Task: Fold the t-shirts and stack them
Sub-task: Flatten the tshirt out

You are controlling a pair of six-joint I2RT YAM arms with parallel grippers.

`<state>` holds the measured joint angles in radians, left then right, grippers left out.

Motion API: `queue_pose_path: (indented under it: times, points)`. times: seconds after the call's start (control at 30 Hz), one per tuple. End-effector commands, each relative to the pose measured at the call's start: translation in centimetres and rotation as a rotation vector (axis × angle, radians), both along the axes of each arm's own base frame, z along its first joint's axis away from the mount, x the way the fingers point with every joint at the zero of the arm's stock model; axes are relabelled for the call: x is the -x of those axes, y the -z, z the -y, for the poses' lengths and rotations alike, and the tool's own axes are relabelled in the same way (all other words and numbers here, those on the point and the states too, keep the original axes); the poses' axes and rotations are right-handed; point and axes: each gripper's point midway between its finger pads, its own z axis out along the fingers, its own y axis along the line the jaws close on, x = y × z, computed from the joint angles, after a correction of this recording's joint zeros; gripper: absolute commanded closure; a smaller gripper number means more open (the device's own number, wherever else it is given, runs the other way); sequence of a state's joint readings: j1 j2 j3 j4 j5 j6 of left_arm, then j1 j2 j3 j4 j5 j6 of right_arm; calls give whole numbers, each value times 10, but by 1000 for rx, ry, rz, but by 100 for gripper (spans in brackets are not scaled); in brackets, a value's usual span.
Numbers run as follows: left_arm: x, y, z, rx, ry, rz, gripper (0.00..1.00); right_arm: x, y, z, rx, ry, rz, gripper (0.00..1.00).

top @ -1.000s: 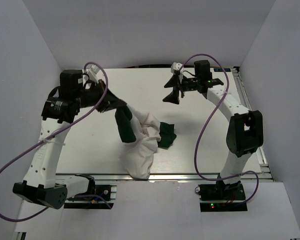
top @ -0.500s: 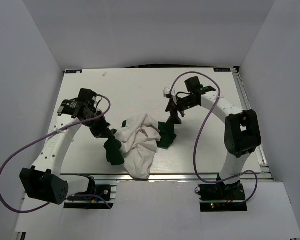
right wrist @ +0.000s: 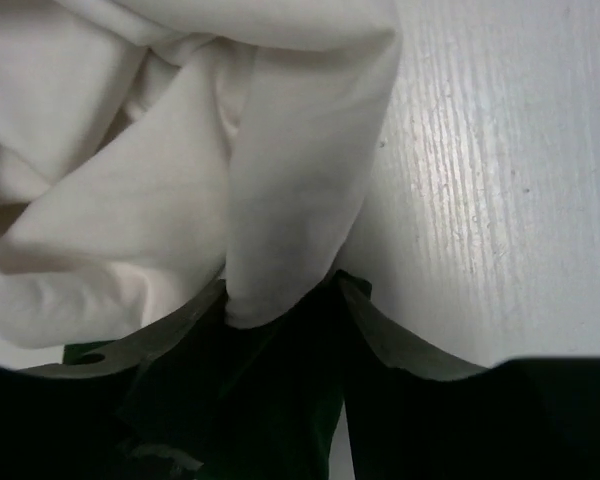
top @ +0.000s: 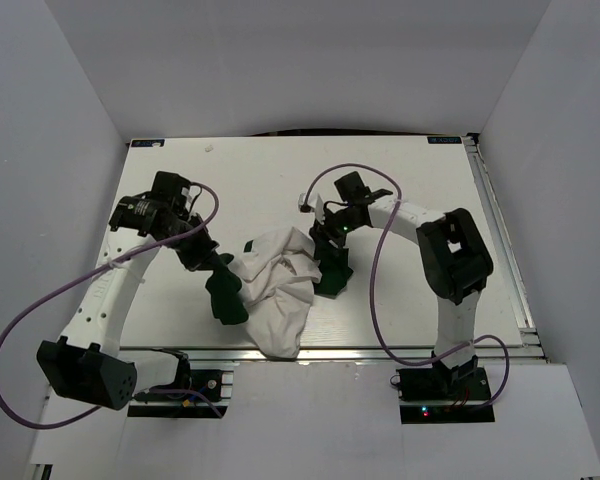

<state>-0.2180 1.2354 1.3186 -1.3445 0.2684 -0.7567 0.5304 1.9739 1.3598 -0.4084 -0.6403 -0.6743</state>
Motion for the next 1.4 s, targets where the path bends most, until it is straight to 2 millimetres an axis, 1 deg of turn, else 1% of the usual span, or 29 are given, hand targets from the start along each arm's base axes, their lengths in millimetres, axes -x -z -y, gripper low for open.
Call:
queue_pose_path:
  times: [0.0,0.03,0.07,0.1,0.13,0.17,0.23,0.27,0.3,0.33,0.37,0.4,0.43,0.47,0.5,0.53,0.6,0.63,0.67,0.77,0.8,0.83,0.9,0.93,1.0,1.07,1.13,1.23,1.37]
  points:
    - [-1,-24,-4,-8,-8,78,100,-22,-8,-8,-10,66,34,51]
    - [-3,-25,-5,-16,-13,86,100,-21,-9,-8,-11,65,30,61]
    - [-6,-26,-6,-21,-18,91,100,-24,-17,-10,-26,63,44,86]
    - [-10,-33,-7,-23,-19,119,100,-24,-22,-9,-24,59,52,95]
    - [-12,-35,-8,-30,-23,128,100,-25,-28,-8,-28,61,71,100]
    - [-18,-37,-9,-40,-28,143,100,-32,-47,-4,-51,77,117,100]
    - [-32,-49,-9,-42,-29,205,100,-43,-66,6,-72,111,161,100]
    - [-40,-51,-12,-64,-39,218,100,-51,-87,12,-89,133,209,100]
    - [-50,-66,-13,-72,-45,274,100,-61,-106,16,-108,151,251,100]
    - [-58,-74,-15,-89,-45,312,100,-75,-122,29,-118,190,283,100]
    - [-69,-77,-22,-128,-63,330,100,-81,-140,37,-132,208,309,100]
    - [-79,-98,-25,-140,-67,401,100,-93,-166,41,-158,224,360,100]
    - [-87,-108,-31,-161,-73,437,100,-103,-180,54,-170,250,380,100]
    - [-94,-116,-35,-180,-74,465,100,-107,-193,59,-182,257,398,100]
    - [-106,-119,-44,-220,-94,479,100,-115,-213,70,-192,265,438,100]
    - [-115,-141,-52,-233,-112,545,100,-117,-224,74,-199,268,458,100]
    - [-131,-157,-63,-249,-131,606,100,-123,-242,84,-206,274,513,100]
    - [-137,-172,-65,-245,-137,654,100,-121,-254,88,-213,277,546,100]
    - [-141,-178,-68,-251,-121,681,100,-122,-260,92,-218,283,567,100]
    - [-156,-198,-63,-189,-70,769,100,-124,-287,105,-243,309,646,100]
    - [-163,-210,-60,-171,-54,824,100,-127,-294,112,-247,325,672,100]
    - [-163,-220,-54,-149,-27,863,100,-125,-311,116,-267,335,717,100]
    - [-169,-240,-51,-142,-5,954,100,-129,-329,128,-285,368,769,100]
    - [-168,-248,-52,-144,-4,985,100,-128,-345,131,-304,376,814,100]
    - [-167,-271,-55,-156,-6,1068,100,-129,-369,140,-326,399,886,100]
    - [-167,-287,-56,-159,-11,1131,100,-127,-385,145,-340,406,929,100]
    - [-162,-296,-53,-144,7,1172,100,-125,-403,149,-360,419,981,100]
    - [-160,-306,-49,-126,21,1217,100,-123,-415,156,-373,443,1026,100]
    - [-148,-322,-47,-117,29,1294,100,-121,-427,168,-390,484,1083,100]
